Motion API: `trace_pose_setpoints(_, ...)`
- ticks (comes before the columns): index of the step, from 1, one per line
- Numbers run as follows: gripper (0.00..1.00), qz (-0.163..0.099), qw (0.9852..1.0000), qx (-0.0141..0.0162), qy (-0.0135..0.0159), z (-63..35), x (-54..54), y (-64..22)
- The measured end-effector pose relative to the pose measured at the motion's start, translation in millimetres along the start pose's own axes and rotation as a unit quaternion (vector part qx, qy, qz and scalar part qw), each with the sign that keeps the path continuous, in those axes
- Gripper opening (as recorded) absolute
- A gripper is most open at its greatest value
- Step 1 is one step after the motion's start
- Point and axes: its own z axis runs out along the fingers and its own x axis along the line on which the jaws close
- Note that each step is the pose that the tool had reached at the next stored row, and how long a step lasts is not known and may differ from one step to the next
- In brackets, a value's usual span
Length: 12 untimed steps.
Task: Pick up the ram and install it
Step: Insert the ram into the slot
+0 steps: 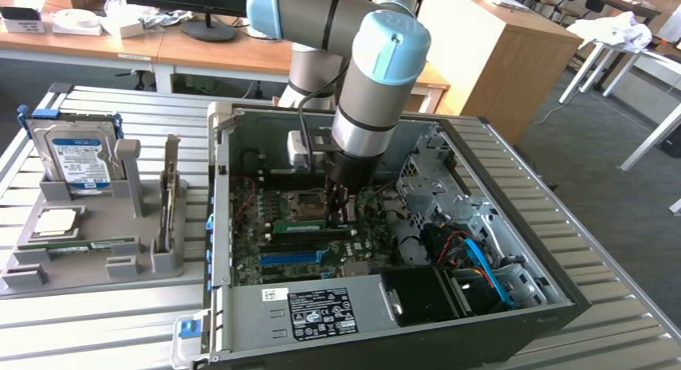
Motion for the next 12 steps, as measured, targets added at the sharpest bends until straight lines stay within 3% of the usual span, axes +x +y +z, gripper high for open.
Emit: trace_pose_setpoints(12, 0.12, 0.000, 1.0000, -0.0001, 0.0001, 1.8, 0.2, -0.1)
